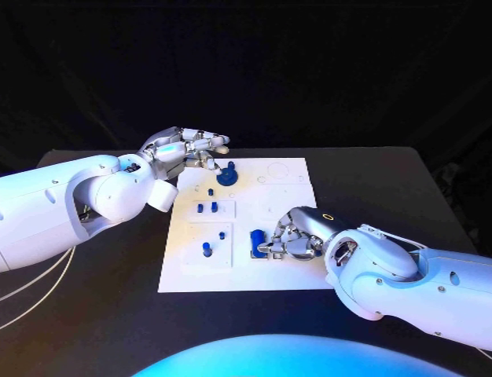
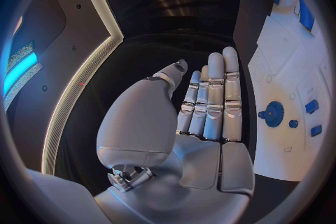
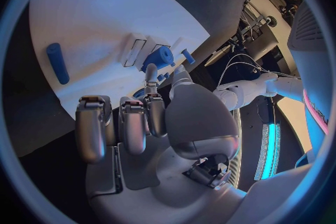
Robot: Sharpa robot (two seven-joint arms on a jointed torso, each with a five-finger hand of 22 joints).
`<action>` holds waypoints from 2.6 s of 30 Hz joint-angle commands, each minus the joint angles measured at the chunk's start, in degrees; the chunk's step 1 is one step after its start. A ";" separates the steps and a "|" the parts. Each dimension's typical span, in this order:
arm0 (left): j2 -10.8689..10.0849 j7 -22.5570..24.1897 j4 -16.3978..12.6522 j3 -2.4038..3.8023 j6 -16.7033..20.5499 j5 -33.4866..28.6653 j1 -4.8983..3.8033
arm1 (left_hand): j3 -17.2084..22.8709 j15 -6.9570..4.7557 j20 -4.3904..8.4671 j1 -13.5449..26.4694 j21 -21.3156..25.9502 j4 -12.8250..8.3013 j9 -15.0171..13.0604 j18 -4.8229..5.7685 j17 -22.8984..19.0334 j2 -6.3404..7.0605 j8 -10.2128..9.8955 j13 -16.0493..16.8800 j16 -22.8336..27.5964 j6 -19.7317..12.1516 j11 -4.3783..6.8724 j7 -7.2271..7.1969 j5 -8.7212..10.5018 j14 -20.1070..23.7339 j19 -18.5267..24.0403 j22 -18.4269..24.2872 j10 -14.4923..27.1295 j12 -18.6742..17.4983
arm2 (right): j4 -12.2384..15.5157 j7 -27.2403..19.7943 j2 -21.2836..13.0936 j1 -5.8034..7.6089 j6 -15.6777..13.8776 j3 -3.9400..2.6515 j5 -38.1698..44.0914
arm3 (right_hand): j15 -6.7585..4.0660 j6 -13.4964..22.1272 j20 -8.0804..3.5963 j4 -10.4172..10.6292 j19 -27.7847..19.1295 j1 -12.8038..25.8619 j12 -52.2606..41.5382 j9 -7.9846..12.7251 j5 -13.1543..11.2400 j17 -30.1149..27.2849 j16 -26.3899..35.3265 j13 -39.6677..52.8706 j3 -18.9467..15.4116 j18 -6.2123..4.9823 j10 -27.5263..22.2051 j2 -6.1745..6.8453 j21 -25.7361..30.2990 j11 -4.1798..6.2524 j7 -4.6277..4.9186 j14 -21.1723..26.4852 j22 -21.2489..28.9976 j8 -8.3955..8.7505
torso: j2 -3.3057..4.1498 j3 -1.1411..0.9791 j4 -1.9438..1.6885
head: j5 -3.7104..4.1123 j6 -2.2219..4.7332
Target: Assemble the parts on the task board
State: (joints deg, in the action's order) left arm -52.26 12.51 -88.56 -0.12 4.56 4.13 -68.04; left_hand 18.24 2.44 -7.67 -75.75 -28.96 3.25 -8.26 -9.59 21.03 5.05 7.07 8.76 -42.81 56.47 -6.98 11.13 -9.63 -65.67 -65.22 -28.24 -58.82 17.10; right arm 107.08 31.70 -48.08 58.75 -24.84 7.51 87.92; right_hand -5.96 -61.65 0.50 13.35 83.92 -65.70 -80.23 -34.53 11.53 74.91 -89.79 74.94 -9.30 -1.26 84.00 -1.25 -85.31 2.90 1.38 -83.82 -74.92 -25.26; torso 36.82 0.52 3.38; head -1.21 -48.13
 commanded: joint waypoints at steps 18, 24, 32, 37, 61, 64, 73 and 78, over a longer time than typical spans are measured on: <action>-0.03 0.22 -0.14 0.00 -1.22 0.27 -0.02 | -0.34 0.13 0.17 -0.12 0.25 -0.11 -0.06 -0.93 -0.09 -0.37 0.39 0.07 -0.37 -0.21 -0.06 0.00 0.16 0.13 -0.42 0.05 0.28 0.30 | -2.87 0.89 2.56 -0.09 1.15 -0.02 0.89 | -0.08 0.39 -0.33 -0.70 5.22 -1.83 -0.42 -0.06 0.35 15.09 -0.21 7.72 0.67 0.37 1.27 -1.51 -0.40 -0.27 -0.14 -6.18 -13.22 -0.40 | 0.05 0.00 -0.04 | -0.26 -0.36; 0.03 0.09 -0.15 0.00 -1.20 0.38 -0.02 | -0.33 0.12 0.19 -0.33 0.37 -0.11 -0.08 -0.93 -0.12 -0.54 0.46 0.08 -0.39 -0.21 -0.06 0.00 0.15 0.16 -0.51 0.15 0.34 0.41 | -3.58 0.82 3.55 -0.09 1.54 -0.02 1.02 | -0.09 0.46 -0.33 -1.04 5.20 -2.32 -0.37 -0.07 0.13 15.09 -0.21 7.70 0.64 0.35 1.26 -1.34 -0.31 -0.26 -0.15 -6.18 -13.19 -0.42 | 0.00 0.03 -0.09 | -0.32 -0.43; -0.06 -0.16 -0.20 0.00 -1.18 0.58 -0.02 | -0.14 0.06 0.25 -0.99 0.54 -0.32 -0.11 -0.94 -0.16 -0.84 0.56 0.07 -0.44 -0.25 -0.02 -0.03 0.11 0.22 -0.68 0.31 0.45 0.57 | -3.86 0.79 3.45 -0.11 1.81 -0.02 1.31 | -0.11 0.62 -0.35 -2.38 5.18 -4.18 -0.22 -0.09 -0.87 15.09 -0.21 7.68 0.63 0.32 1.20 -0.78 -0.14 -0.24 -0.18 -6.18 -13.14 -0.51 | -0.01 0.06 0.03 | -0.39 -0.66; -0.12 -0.22 -0.20 0.00 -1.20 0.60 -0.02 | -0.12 0.05 0.26 -1.08 0.56 -0.35 -0.11 -0.94 -0.17 -0.88 0.57 0.07 -0.45 -0.25 -0.02 -0.03 0.11 0.23 -0.71 0.33 0.47 0.59 | -3.25 0.45 2.91 -0.20 1.68 -0.02 1.53 | -0.13 0.64 -0.36 -3.09 5.19 -5.15 -0.29 -0.09 -1.48 15.09 -0.21 7.78 0.68 0.33 1.25 -0.50 -0.20 -0.21 -0.21 -6.18 -13.18 -0.56 | 0.02 0.00 -0.03 | -0.43 -0.73; -0.16 -0.19 -0.20 0.00 -1.24 0.71 -0.02 | -0.10 0.05 0.28 -1.16 0.60 -0.36 -0.11 -0.94 -0.18 -0.92 0.60 0.06 -0.46 -0.26 -0.03 -0.01 0.11 0.25 -0.75 0.37 0.49 0.63 | -3.37 0.39 2.32 -1.47 1.01 -0.01 2.56 | -0.12 0.50 -0.37 -3.20 5.21 -5.40 -0.56 -0.08 -2.46 15.09 -0.21 8.04 0.81 0.35 1.41 -0.83 -0.28 -0.19 -0.22 -6.18 -13.23 -0.66 | -0.02 0.00 -0.03 | -0.62 -0.97; -0.17 -0.15 -0.16 0.00 -1.28 1.02 -0.02 | -0.14 0.06 0.28 -1.15 0.62 -0.35 -0.12 -0.93 -0.19 -0.88 0.61 0.06 -0.46 -0.27 -0.04 0.00 0.13 0.26 -0.76 0.39 0.51 0.65 | -3.97 0.68 2.67 -1.50 0.26 -0.02 3.04 | -0.15 0.36 -0.38 -2.56 5.26 -4.78 -0.96 -0.07 -2.47 15.09 -0.21 8.37 0.99 0.40 1.65 -1.87 -0.51 -0.17 -0.24 -6.18 -13.33 -0.75 | -0.01 0.01 0.03 | -1.01 -0.70; -0.07 -0.24 0.00 0.00 -1.36 1.58 -0.02 | -0.16 0.07 0.28 -1.17 0.65 -0.35 -0.12 -0.93 -0.19 -0.86 0.62 0.05 -0.46 -0.28 -0.04 0.01 0.14 0.27 -0.78 0.41 0.53 0.67 | -4.72 0.84 3.21 -1.52 -0.34 -0.04 3.50 | -0.17 0.24 -0.41 -1.67 5.29 -3.77 -1.16 -0.07 -2.14 15.09 -0.21 8.55 0.86 0.41 1.79 -2.59 -0.56 -0.14 -0.28 -6.18 -13.37 -0.87 | -0.02 0.01 0.01 | -0.86 -0.69; 0.02 -0.26 0.08 -0.01 -1.36 1.69 -0.02 | -0.14 0.06 0.29 -1.28 0.68 -0.40 -0.12 -0.93 -0.21 -0.87 0.64 0.05 -0.47 -0.28 -0.03 0.00 0.13 0.29 -0.81 0.44 0.54 0.70 | -4.83 0.56 3.33 -1.52 0.22 -0.05 3.39 | -0.22 0.40 -0.43 -2.30 5.25 -4.61 -1.03 -0.09 -2.11 15.09 -0.21 8.49 0.85 0.37 1.74 -2.02 -0.37 -0.07 -0.37 -6.18 -13.30 -0.90 | -0.06 0.03 0.05 | -0.78 -0.64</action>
State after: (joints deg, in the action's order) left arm -52.36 11.90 -88.47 -0.14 4.39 5.24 -68.04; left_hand 18.11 2.44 -7.25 -76.43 -28.50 3.06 -8.30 -9.37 20.90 4.38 7.52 8.76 -43.03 56.48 -6.98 11.12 -9.63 -65.67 -65.63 -27.85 -58.83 17.54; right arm 102.51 31.81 -44.80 57.18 -24.05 7.56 90.35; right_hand -5.94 -61.44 0.50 11.41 83.92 -69.53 -81.22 -34.54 9.24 74.92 -89.79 75.15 -8.43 -1.26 83.84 -3.32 -85.75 2.65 1.18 -83.82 -74.93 -25.93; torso 36.78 0.54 3.37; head -1.99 -48.75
